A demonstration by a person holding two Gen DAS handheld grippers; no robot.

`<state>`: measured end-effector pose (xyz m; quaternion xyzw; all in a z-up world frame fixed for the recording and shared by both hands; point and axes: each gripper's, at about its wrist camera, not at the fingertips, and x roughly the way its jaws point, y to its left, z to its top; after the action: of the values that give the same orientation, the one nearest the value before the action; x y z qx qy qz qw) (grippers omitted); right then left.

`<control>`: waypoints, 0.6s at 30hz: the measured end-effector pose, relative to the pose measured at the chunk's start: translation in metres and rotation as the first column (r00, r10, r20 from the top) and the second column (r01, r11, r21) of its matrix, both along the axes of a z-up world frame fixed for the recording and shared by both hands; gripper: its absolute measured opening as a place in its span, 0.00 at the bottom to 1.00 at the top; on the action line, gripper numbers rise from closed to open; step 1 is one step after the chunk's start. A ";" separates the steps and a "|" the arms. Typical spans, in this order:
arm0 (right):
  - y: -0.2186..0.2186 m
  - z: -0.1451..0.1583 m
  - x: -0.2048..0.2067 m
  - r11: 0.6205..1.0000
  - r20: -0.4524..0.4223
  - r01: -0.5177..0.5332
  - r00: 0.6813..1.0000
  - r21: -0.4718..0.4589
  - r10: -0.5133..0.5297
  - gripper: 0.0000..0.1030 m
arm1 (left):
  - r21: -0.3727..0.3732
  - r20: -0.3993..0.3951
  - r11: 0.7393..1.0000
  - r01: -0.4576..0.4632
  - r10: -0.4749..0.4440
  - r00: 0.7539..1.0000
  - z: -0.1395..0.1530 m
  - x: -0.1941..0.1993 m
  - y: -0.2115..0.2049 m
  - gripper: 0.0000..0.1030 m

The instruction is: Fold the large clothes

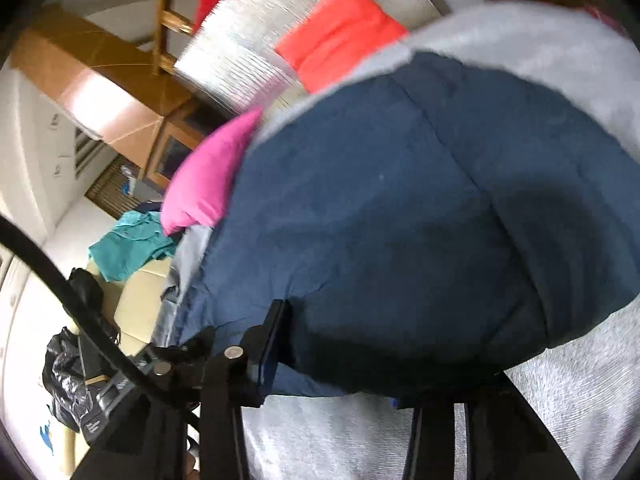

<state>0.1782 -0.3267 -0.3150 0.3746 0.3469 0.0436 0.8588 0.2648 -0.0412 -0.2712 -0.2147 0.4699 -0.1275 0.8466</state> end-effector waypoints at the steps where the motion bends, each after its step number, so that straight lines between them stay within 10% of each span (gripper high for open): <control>1: 0.001 0.000 0.001 1.000 -0.004 -0.005 1.000 -0.019 0.005 0.42 | 0.048 0.010 0.999 0.008 -0.008 1.000 0.001 -0.001 -0.004 0.71; 14: 0.005 0.007 -0.015 0.997 -0.140 -0.061 0.989 -0.053 0.053 0.66 | 0.316 0.055 0.948 0.042 -0.062 0.997 0.028 -0.029 -0.017 0.71; 18: -0.020 -0.006 -0.032 0.997 -0.181 0.009 0.983 0.076 0.005 0.74 | 0.375 0.114 0.927 0.031 -0.079 0.990 0.038 -0.050 -0.014 0.71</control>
<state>0.1462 -0.3469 -0.3206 0.4100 0.4215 0.0218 0.8086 0.2152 -0.0549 -0.2335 -0.0286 0.4365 -0.0732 0.8963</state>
